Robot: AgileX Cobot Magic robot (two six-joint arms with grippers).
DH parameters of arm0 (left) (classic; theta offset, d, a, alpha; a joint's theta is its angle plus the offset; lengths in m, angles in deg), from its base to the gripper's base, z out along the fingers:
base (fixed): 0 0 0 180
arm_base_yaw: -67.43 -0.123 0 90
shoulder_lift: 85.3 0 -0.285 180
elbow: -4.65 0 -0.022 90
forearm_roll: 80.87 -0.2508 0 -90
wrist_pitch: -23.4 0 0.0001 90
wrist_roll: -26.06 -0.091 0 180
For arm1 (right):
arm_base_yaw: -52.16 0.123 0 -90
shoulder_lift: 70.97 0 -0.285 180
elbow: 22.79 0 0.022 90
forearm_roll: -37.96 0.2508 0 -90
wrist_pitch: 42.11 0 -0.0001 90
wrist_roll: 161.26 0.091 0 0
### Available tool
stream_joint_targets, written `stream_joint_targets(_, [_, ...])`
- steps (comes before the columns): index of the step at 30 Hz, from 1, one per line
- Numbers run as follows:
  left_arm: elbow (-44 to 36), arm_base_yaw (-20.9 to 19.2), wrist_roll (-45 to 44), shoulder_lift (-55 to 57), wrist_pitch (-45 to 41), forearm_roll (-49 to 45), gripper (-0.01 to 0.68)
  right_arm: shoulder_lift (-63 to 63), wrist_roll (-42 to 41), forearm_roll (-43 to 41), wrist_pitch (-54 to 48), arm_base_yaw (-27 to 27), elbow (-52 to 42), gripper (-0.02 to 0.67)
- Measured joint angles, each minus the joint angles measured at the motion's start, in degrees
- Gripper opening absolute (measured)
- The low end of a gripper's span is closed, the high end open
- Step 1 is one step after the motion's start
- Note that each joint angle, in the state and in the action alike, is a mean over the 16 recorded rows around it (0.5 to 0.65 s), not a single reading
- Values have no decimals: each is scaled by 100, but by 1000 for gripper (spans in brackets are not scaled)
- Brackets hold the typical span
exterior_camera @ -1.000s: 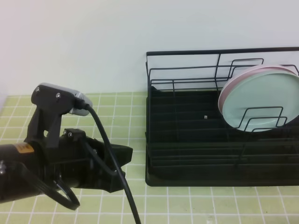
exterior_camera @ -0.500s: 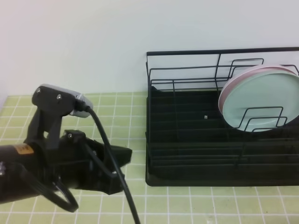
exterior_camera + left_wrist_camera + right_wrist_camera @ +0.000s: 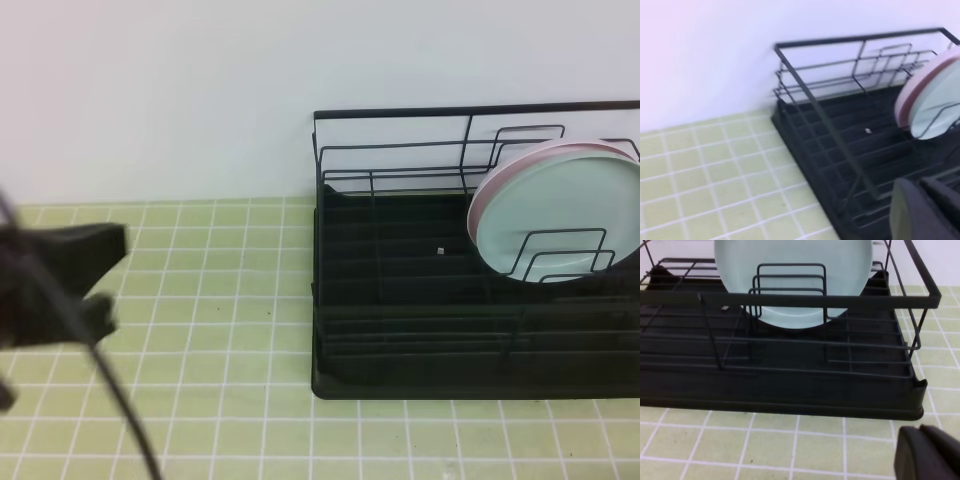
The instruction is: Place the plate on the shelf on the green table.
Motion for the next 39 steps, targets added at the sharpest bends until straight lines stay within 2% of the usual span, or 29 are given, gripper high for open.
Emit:
stream_joint_targets(7, [-965, -283, -73, -1237, 381, 1, -2, 13, 0, 3, -11, 1, 17, -2])
stream_joint_targets(16, [-2526, -331, -56, -3024, 1142, 34, -1, 21, 0, 3, -11, 1, 17, -2])
stream_joint_targets(25, [-3301, -331, 83, -3791, 1483, -1, -2, 25, 0, 3, -11, 1, 17, -2])
stream_joint_targets(30, [-3544, -331, 1014, -3837, 1661, -1031, -2, 27, 0, 3, -11, 1, 17, -2])
stream_joint_targets(39, [-4062, -331, 3298, -3852, 1611, -3855, -2, 27, 0, 3, -11, 1, 17, -2])
